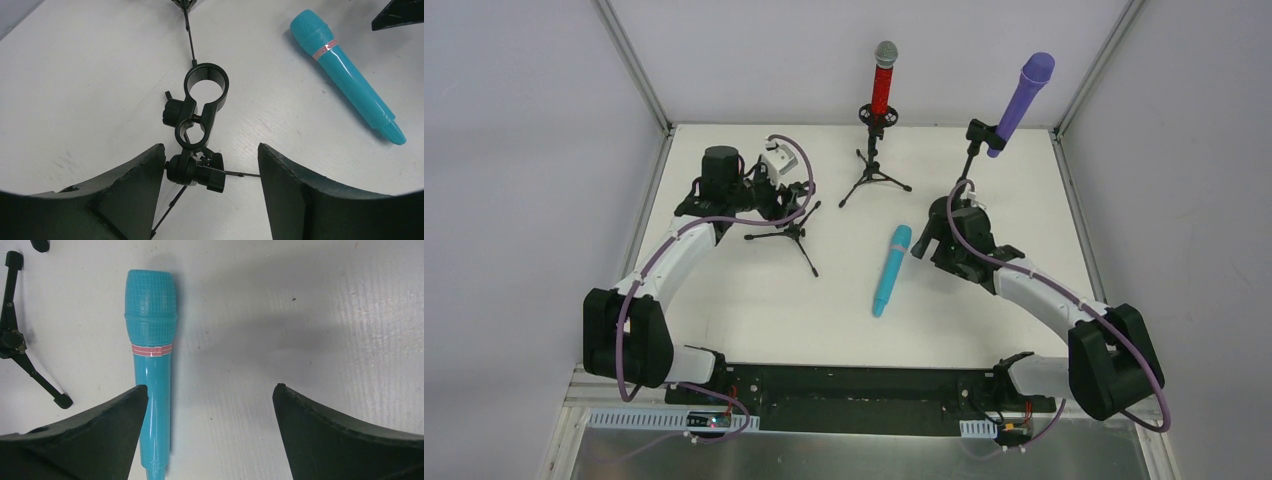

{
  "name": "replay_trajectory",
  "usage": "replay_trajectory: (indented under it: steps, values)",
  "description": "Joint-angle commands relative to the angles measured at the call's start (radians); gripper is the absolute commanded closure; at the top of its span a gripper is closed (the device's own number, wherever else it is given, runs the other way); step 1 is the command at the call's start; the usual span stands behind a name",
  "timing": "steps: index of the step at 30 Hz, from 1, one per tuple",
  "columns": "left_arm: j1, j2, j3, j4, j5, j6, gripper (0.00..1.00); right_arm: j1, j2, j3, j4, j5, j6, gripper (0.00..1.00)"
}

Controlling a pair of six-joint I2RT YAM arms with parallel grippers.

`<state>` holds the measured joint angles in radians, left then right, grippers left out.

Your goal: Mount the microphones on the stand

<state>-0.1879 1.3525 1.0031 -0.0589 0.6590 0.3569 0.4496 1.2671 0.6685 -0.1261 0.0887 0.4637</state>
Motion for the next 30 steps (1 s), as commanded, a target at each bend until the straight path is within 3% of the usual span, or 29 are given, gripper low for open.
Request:
replay_trajectory:
  steps: [1, 8, 10, 16, 19, 30]
  values:
    - [0.005, 0.015, 0.007, 0.006, 0.062, 0.037, 0.36, 0.006, 0.016, 0.059, -0.006, -0.02, 0.018, 0.01]
    - [0.004, 0.052, 0.022, 0.006, 0.13, 0.062, 0.56, 0.013, 0.048, 0.082, 0.005, -0.028, 0.027, 0.01]
    - [0.0, 0.051, 0.022, 0.005, 0.149, 0.072, 0.67, 0.016, 0.054, 0.089, 0.006, -0.032, 0.025, 0.01]
    - [-0.028, 0.027, 0.002, 0.005, 0.151, 0.118, 0.85, 0.029, 0.06, 0.107, 0.0, -0.034, 0.012, 0.01]
    - [-0.047, 0.007, -0.006, 0.006, 0.16, 0.121, 0.98, 0.034, 0.059, 0.11, -0.002, -0.033, 0.012, 0.01]
    - [-0.164, -0.019, -0.012, 0.006, 0.091, 0.1, 1.0, 0.077, 0.09, 0.149, -0.005, -0.011, 0.013, 0.01]
